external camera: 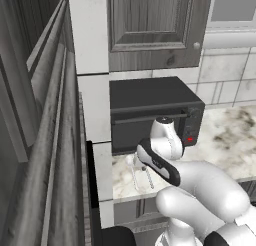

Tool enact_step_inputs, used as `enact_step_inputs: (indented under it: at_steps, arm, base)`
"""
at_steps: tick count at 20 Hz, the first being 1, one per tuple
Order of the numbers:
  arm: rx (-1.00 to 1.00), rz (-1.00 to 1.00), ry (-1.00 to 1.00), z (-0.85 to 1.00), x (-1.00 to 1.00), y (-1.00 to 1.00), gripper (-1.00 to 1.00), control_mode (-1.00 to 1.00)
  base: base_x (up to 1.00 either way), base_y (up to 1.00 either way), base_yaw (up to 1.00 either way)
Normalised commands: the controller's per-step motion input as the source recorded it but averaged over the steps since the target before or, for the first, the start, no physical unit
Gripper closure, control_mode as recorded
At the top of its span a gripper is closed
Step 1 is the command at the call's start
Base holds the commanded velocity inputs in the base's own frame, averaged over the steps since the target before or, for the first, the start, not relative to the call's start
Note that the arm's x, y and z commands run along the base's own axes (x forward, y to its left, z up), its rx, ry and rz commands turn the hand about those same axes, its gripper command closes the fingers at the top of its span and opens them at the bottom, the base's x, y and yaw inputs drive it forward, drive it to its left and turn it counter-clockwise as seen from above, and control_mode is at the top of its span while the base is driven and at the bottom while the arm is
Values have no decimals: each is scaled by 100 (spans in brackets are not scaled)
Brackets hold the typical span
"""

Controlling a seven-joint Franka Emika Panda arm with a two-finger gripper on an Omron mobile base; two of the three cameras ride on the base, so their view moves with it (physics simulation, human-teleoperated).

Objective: Take the fork and place it on the left side of the plate. Then take the spoon and place it on the right side of the plate. Make sure they're directly next to the plate.

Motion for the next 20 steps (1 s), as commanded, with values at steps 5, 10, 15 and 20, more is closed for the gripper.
enact_step_inputs:
  at_steps: [5, 10, 15, 20]
  arm:
    - [2, 0, 0, -9, 9, 8, -100, -100]
    - [8, 0, 0, -14, 7, 0, -100, -100]
    - [8, 0, 0, -19, 9, 0, -100, -100]
    - [5, 0, 0, -23, 7, 5, -100, -100]
  base:
    - [0, 0, 0]
    - [0, 0, 0]
    - [0, 0, 0]
    - [0, 0, 0]
